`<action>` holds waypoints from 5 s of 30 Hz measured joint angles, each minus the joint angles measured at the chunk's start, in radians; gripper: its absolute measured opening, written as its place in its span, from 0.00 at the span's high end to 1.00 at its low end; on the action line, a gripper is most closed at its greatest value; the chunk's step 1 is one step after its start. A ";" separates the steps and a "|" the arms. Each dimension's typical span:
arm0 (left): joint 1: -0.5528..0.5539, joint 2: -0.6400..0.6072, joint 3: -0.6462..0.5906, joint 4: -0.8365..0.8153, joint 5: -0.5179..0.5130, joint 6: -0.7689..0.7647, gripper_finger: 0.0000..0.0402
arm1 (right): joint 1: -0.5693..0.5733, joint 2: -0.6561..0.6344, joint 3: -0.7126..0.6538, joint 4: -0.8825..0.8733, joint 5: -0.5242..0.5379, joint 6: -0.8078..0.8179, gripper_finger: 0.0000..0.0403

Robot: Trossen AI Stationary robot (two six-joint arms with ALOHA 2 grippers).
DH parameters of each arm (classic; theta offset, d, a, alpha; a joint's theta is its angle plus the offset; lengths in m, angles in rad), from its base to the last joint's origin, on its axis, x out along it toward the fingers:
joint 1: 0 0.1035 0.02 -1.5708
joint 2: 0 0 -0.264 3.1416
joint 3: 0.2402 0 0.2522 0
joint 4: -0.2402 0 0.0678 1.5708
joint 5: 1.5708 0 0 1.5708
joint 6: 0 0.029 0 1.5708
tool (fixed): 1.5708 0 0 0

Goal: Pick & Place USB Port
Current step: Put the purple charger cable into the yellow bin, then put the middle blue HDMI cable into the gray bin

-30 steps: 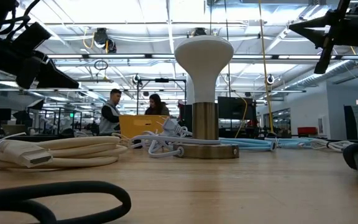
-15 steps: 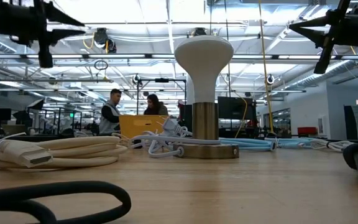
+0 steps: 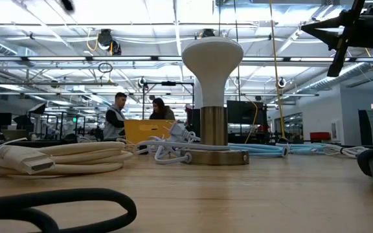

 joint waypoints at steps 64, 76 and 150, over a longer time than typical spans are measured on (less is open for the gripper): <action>0.728 1.080 0.380 -1.143 -0.053 0.360 0.52 | 0.001 0.480 0.543 -0.109 -0.239 -0.414 0.44; 0.771 1.143 0.380 -1.093 -0.047 0.384 0.70 | 0.000 0.483 0.544 -0.012 -0.313 -0.411 0.45; 0.618 1.005 0.450 -0.559 0.360 0.004 0.72 | 0.027 0.594 0.546 -0.231 -0.197 -0.524 0.45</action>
